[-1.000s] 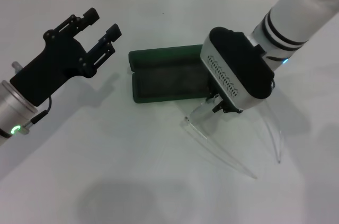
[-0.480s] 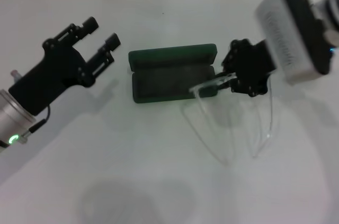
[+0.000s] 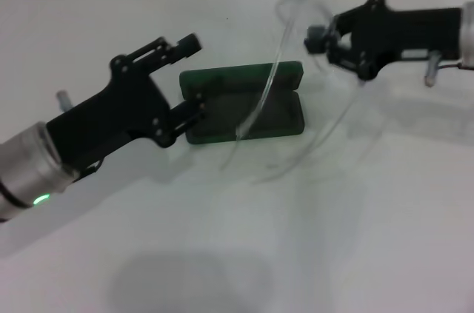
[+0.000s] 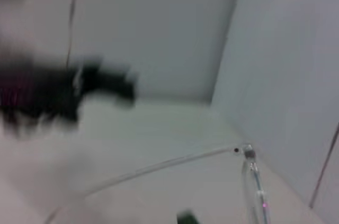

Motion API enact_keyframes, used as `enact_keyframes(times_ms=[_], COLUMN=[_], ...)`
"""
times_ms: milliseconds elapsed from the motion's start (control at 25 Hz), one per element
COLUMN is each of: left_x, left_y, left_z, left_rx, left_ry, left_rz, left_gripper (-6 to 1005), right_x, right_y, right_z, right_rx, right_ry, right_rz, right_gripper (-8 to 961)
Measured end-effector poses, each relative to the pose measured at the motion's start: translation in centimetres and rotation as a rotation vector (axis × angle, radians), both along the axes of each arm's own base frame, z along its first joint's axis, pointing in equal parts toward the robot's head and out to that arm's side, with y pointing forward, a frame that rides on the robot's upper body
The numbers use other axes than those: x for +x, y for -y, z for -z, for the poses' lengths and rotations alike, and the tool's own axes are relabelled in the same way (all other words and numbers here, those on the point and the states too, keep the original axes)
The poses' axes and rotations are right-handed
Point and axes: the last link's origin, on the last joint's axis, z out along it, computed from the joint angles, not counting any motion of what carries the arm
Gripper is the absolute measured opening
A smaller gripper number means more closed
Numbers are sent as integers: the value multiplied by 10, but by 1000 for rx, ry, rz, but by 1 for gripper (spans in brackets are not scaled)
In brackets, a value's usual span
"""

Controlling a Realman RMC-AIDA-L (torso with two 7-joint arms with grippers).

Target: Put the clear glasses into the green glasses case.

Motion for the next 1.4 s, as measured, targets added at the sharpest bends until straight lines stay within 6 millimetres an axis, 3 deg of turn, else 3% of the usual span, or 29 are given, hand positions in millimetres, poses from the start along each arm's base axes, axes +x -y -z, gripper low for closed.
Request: enact_keyframes(times_ms=[160,360,880,1400], left_x=[19,33,74,82], left_y=[-14,-26,-31,-20], left_z=[2,1,22,40], left_rx=[-7,-7,-101,-170], left_ry=[-10,-15,-31,-54], left_rz=[68,121,304,358], left_gripper=[573,572,570,567], right_x=[3,12,10,-18], right_y=[-4,-6,4,12], right_z=[-14,-19,4,21], right_rx=[-148,-240,-364,-429], right_ry=[-140,-133,-43,-118], right_rz=[77,151,215,152], right_gripper=[110,110,110,110])
